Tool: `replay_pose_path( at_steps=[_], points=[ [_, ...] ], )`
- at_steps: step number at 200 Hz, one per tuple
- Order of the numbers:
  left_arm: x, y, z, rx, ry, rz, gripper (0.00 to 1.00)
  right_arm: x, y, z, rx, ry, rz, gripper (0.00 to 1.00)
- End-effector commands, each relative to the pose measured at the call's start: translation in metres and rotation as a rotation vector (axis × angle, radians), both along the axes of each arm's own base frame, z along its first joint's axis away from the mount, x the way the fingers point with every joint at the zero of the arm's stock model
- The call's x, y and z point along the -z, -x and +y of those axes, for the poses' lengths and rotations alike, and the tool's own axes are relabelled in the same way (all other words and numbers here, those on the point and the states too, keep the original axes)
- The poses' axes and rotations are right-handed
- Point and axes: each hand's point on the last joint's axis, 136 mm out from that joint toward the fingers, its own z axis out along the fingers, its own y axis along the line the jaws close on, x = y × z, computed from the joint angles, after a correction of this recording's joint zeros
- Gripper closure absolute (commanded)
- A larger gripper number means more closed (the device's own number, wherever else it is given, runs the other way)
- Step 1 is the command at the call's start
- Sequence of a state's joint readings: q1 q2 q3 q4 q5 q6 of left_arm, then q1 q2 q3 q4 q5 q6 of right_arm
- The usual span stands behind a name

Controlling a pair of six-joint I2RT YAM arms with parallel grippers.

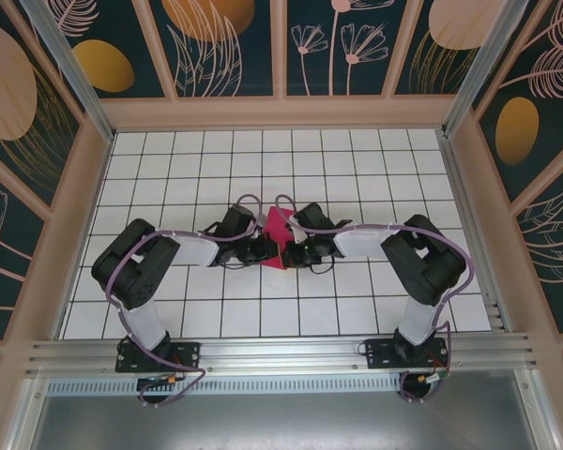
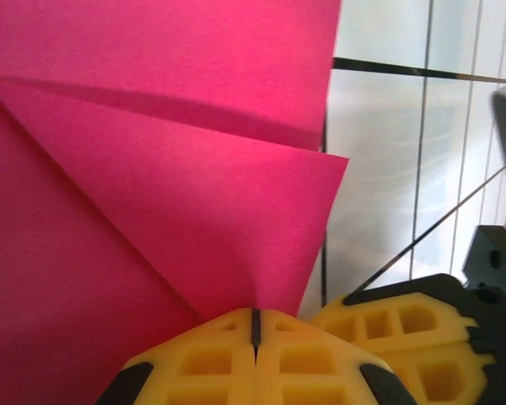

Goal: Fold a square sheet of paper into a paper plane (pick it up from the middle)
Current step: Fold the triangle a second time at the center of the table.

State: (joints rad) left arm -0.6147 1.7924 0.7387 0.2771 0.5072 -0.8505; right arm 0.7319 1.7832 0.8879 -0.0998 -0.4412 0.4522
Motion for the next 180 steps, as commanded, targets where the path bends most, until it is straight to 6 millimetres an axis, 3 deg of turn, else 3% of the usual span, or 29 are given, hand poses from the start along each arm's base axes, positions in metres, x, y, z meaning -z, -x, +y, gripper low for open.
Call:
replay_pose_path(
  at_steps=[1,49,106,141,180],
  points=[
    [0.015,0.0,0.005,-0.018,-0.06,0.028,0.99,0.035,0.016,-0.021,0.016,0.12,0.087,1.0],
    [0.029,-0.012,0.026,-0.075,-0.221,0.013,0.99,0.049,0.031,-0.037,-0.008,0.192,0.128,1.0],
    [0.023,-0.038,0.036,-0.114,-0.273,-0.023,0.97,0.069,0.054,-0.067,-0.027,0.298,0.193,1.0],
    [0.021,-0.054,0.048,-0.142,-0.278,-0.037,0.96,0.07,0.056,-0.069,-0.026,0.295,0.198,1.0],
    [0.037,-0.066,0.072,-0.203,-0.326,-0.004,0.96,0.072,0.058,-0.071,-0.017,0.297,0.209,1.0]
  ],
)
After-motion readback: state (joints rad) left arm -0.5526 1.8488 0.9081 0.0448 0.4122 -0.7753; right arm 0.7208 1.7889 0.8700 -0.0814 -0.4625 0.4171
